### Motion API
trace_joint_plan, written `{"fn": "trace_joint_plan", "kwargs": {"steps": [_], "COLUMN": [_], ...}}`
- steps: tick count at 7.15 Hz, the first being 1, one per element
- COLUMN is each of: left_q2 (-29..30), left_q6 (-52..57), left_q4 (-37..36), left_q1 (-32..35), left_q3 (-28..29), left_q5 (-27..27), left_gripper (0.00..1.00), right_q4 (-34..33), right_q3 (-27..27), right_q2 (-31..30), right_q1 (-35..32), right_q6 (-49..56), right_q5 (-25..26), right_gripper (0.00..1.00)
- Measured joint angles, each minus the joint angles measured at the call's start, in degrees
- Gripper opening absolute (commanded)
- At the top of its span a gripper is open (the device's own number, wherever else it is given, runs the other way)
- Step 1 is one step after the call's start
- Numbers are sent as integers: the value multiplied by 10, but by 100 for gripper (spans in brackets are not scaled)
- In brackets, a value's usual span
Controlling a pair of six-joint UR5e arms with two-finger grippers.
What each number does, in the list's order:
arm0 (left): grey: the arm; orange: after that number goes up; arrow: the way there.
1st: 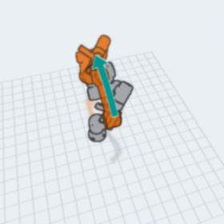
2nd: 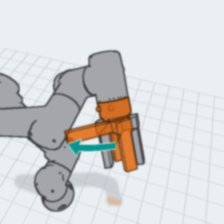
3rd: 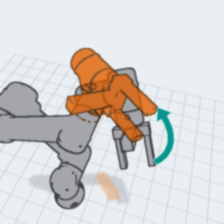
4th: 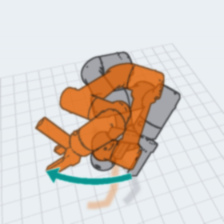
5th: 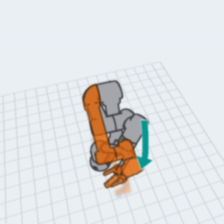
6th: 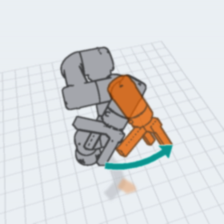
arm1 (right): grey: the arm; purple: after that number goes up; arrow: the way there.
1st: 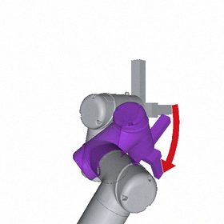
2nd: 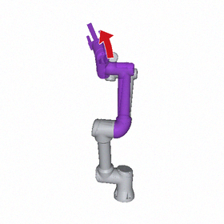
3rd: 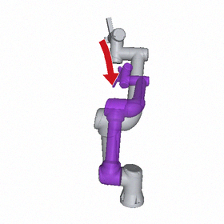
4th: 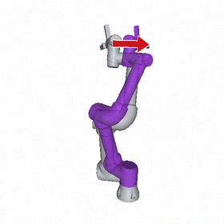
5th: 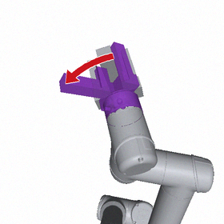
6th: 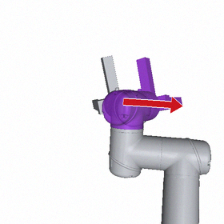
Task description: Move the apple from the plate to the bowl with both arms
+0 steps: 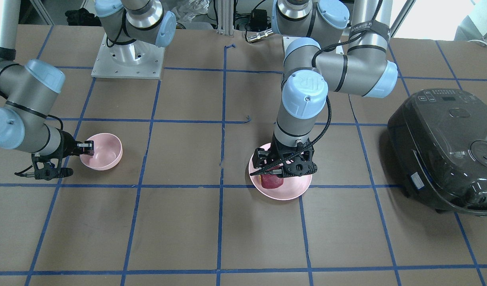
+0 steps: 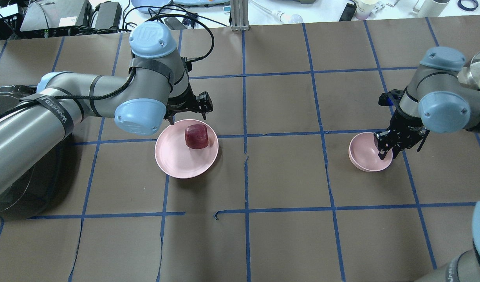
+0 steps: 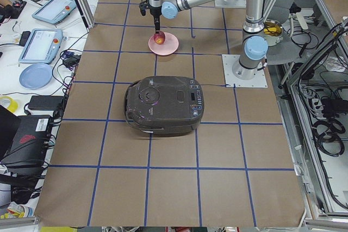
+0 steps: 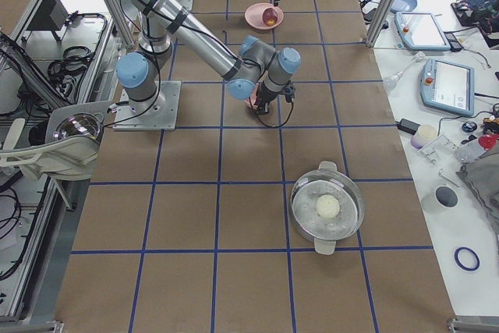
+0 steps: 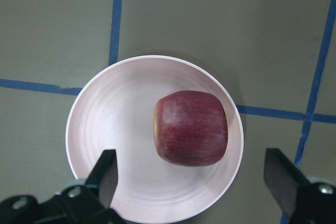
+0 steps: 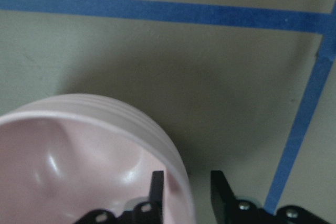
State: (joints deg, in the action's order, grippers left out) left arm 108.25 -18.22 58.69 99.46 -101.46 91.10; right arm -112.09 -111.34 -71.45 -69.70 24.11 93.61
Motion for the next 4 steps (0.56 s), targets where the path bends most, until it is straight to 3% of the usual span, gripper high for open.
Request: {"fn": "trace_joint_plan", "kwargs": {"steps": [2, 4], "left_q2": [34, 57], "left_q6": [-1, 1], "left_q4": [-22, -41], "left_q1": [2, 11], "left_q3": [-2, -8], "left_q5": [1, 2], "left_gripper": [100, 100], "right_q4": [8, 64], "right_q3": [4, 33], "right_q2": [-5, -19], "right_q1": [-1, -16], "right_q6": [-4, -27], "right_q5": [-6, -42], "right_gripper": [0, 0]}}
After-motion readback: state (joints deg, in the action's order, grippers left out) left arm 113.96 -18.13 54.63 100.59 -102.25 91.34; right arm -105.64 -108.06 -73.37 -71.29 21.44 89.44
